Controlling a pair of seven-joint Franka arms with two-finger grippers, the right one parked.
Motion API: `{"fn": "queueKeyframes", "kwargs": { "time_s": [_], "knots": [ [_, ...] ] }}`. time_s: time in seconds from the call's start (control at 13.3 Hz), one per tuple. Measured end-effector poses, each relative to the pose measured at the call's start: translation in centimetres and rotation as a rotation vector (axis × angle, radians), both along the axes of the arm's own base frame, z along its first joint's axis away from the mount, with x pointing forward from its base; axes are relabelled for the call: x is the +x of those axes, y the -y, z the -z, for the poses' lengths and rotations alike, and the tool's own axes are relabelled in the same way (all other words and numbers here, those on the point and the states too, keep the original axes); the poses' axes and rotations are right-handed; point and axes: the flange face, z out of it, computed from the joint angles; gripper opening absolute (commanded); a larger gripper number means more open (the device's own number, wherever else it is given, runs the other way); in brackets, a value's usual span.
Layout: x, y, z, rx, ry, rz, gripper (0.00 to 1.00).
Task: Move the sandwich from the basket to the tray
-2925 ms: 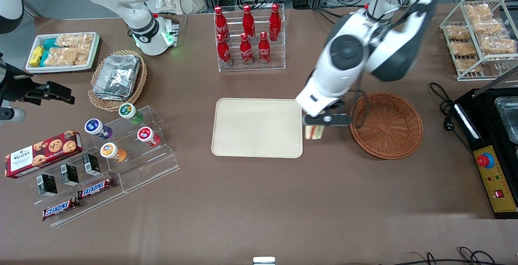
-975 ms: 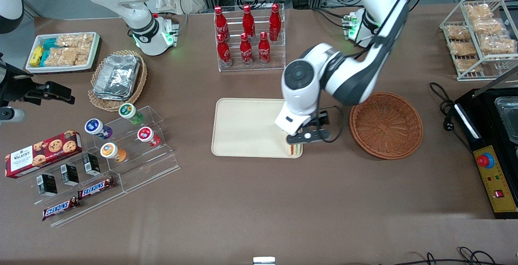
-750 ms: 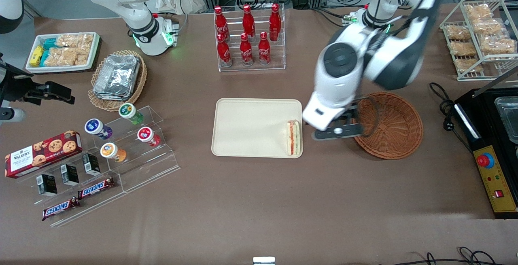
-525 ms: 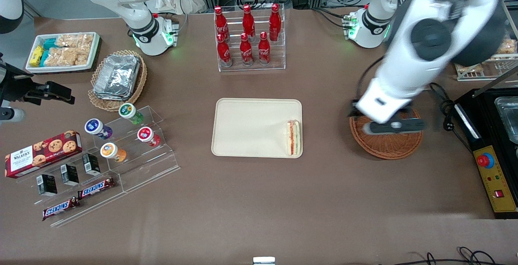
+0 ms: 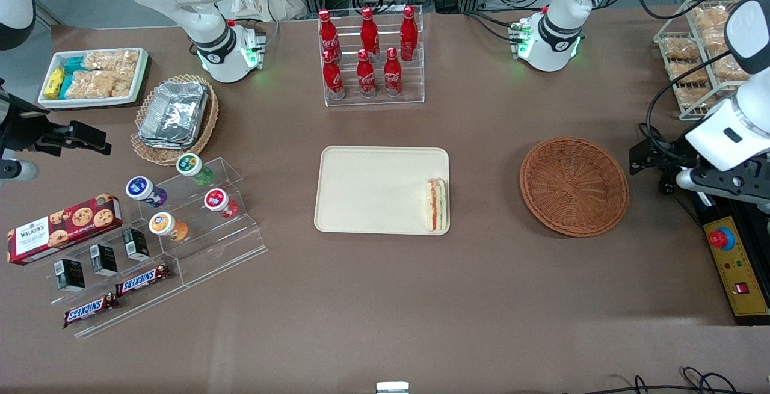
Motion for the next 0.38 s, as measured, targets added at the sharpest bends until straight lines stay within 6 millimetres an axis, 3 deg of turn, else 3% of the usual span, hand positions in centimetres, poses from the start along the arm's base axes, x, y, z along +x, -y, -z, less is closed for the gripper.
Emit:
{"fn": "queueKeyframes", "kwargs": {
  "time_s": [0.38],
  "knots": [
    [1.1,0.5,1.3,0.009,-0.006,0.005,1.00]
  ]
}}
